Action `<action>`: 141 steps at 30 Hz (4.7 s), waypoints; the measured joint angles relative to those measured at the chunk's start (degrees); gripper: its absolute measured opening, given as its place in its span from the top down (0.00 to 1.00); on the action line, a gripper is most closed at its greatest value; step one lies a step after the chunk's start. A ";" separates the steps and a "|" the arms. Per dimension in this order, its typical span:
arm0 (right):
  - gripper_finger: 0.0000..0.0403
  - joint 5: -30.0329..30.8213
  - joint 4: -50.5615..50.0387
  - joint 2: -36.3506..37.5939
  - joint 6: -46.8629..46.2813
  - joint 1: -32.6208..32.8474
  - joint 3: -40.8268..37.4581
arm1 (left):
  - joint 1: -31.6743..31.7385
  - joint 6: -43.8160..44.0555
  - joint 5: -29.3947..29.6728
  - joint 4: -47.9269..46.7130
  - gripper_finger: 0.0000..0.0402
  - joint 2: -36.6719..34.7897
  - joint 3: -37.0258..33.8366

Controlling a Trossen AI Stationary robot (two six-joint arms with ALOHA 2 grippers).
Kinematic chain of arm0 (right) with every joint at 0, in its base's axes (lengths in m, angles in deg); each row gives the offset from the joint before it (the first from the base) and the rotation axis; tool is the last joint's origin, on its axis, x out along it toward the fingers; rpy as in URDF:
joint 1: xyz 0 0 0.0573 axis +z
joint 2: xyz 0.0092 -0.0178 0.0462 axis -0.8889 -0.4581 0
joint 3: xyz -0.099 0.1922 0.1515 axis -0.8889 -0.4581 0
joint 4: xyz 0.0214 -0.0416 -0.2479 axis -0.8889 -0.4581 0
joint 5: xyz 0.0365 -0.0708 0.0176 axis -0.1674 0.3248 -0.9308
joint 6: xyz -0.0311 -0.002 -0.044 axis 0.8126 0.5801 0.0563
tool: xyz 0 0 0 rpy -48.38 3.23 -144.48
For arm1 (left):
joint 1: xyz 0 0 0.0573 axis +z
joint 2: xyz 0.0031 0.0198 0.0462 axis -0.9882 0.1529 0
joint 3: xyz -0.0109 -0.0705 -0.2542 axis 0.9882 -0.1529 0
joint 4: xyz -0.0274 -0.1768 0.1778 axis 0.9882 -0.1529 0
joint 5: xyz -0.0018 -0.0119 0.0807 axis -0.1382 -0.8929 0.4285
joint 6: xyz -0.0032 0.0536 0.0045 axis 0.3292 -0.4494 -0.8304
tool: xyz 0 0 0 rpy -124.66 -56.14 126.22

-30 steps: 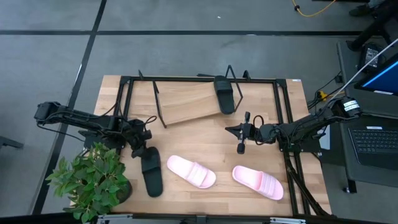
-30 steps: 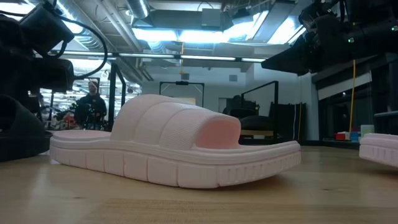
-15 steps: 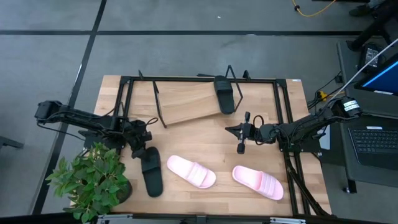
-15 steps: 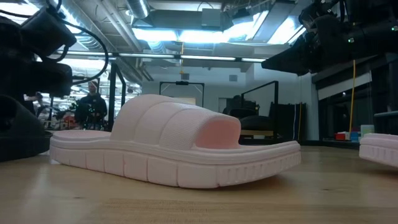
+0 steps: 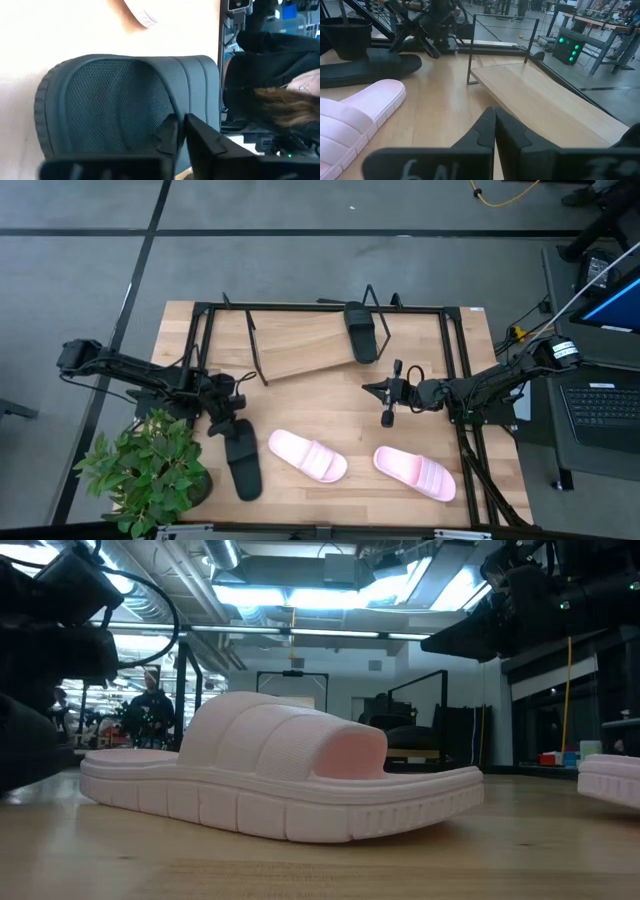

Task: Pick and place slides into the shelf
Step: Put the black slipper on the shelf

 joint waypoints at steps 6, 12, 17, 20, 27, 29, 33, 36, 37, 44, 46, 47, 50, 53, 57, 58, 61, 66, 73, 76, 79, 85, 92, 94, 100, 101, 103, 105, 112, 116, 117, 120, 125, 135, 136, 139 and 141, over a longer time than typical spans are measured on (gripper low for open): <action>0.97 0.01 -0.07 0.00 0.02 -0.02 -0.02 | -1.96 -0.13 0.61 0.25 0.98 0.00 0.00; 0.97 0.00 -0.07 0.00 0.02 -0.02 -0.02 | -2.03 -0.17 1.80 3.18 0.99 0.00 0.00; 0.97 0.00 -0.06 0.00 0.02 -0.01 -0.02 | -2.03 3.48 4.69 7.10 0.99 0.00 0.00; 0.97 0.00 -0.07 0.00 0.01 -0.01 -0.02 | -2.03 4.89 4.72 11.03 1.00 -0.17 0.00; 0.97 0.00 -0.05 0.00 0.02 -0.02 -0.02 | -2.02 7.72 5.82 19.97 1.00 -0.15 0.00; 0.97 0.00 -0.05 0.00 0.00 -0.02 -0.02 | -2.01 7.78 5.86 22.33 1.00 -0.15 0.00; 0.97 -0.02 -0.05 0.00 0.02 0.00 -0.02 | -2.01 7.19 7.51 26.28 1.00 -0.15 0.00; 0.97 -0.10 -0.05 0.00 0.02 -0.01 -0.02 | -2.01 6.01 10.65 29.95 1.00 -0.17 0.00; 0.97 -0.15 -0.03 0.00 0.01 0.00 -0.02 | -1.99 5.97 11.64 30.98 1.00 -0.17 0.00; 0.97 -0.13 3.00 0.00 4.20 0.00 -0.02 | -1.99 5.84 21.23 33.20 1.00 -0.15 0.86; 0.97 -0.12 4.58 0.00 6.02 -0.02 -0.02 | -2.03 5.81 25.41 32.89 1.00 -0.07 2.14; 0.97 -0.12 5.02 0.01 7.11 -0.01 -0.02 | -2.00 5.50 28.09 32.49 1.00 0.04 2.92; 0.97 -0.11 5.59 0.00 7.92 -0.02 -0.02 | -1.96 1.01 32.24 31.18 1.00 0.70 5.81; 0.97 -0.15 5.57 0.00 8.98 0.02 -0.02 | -2.03 -4.49 33.46 29.79 1.00 2.12 9.31; 0.97 -1.49 6.32 0.02 9.53 0.02 -0.02 | -0.85 -9.35 36.03 24.34 1.00 4.54 13.89; 0.97 -1.65 6.81 0.00 10.44 0.09 0.05 | -0.23 -9.97 35.97 22.92 1.00 5.08 14.88; 0.97 -1.62 6.79 -0.04 14.58 0.36 2.25 | 1.91 -10.70 36.00 19.83 1.00 6.84 17.51; 0.97 -1.62 -1.46 -0.04 25.02 1.99 10.72 | 4.56 -11.21 36.03 19.85 1.00 9.37 20.32; 0.97 -1.25 -26.10 -0.04 29.95 2.91 23.86 | 6.29 -11.71 35.42 19.49 1.00 11.40 23.35; 0.98 3.00 -30.04 -1.07 30.16 2.91 26.86 | 7.53 -10.44 35.09 18.61 1.00 12.05 24.41; 0.99 6.18 -32.19 -3.48 33.15 2.91 28.55 | 8.70 -10.08 34.82 18.31 1.00 12.51 25.34; 0.97 8.57 -32.55 -10.38 42.19 2.92 32.57 | 11.08 -7.63 32.15 18.27 1.00 13.14 26.31; 0.97 12.06 -32.18 -14.78 53.21 2.86 37.69 | 12.53 -7.35 31.96 17.92 1.00 13.18 26.36; 0.96 12.02 -32.09 -15.91 58.08 2.89 38.46 | 12.88 -7.03 31.92 17.79 1.00 13.18 26.36; 0.86 11.97 -30.47 -19.78 68.47 2.86 39.32 | 13.53 -5.11 31.83 17.70 1.00 13.18 26.36; 0.84 11.98 -29.25 -20.33 69.55 2.75 39.32 | 13.53 -4.79 31.81 17.70 1.00 13.18 26.36; 0.80 11.96 -27.34 -21.16 72.01 2.71 39.32 | 13.51 -4.69 31.79 17.72 1.00 13.18 26.36; 0.77 11.83 -25.33 -21.66 73.71 2.61 39.32 | 13.51 -4.59 31.79 17.72 1.00 13.18 26.36; 0.71 11.78 -21.82 -21.79 76.74 1.67 39.32 | 13.51 -4.46 31.79 17.72 1.00 13.18 26.36; 0.71 8.97 -21.81 -21.79 78.37 0.72 39.32 | 13.51 -4.39 31.79 17.72 1.00 13.18 26.36; 0.71 8.28 -21.82 -21.79 78.56 0.46 39.32 | 13.51 -4.21 31.79 17.74 1.00 13.18 26.36; 0.71 7.85 -21.84 -21.79 79.04 -0.26 39.32 | 13.51 -4.12 31.79 17.74 1.00 13.18 26.36; 0.71 4.29 -21.93 -21.79 79.91 -1.29 39.32 | 13.51 -3.66 31.79 17.77 1.00 13.18 26.36; 0.71 3.44 -22.06 -21.79 82.05 -2.92 39.32 | 13.51 -1.08 31.81 20.15 1.00 13.16 26.32; 0.71 3.39 -22.06 -21.79 82.16 -2.86 39.32 | 13.51 -1.03 31.79 20.17 1.00 13.16 26.32; 0.71 3.37 -22.06 -21.79 82.25 -2.82 39.32 | 13.53 -1.01 32.17 20.21 1.00 13.16 26.32; 0.71 3.39 -22.08 -21.79 82.27 -2.89 39.32 | 13.82 -0.99 32.20 20.46 1.00 13.16 26.32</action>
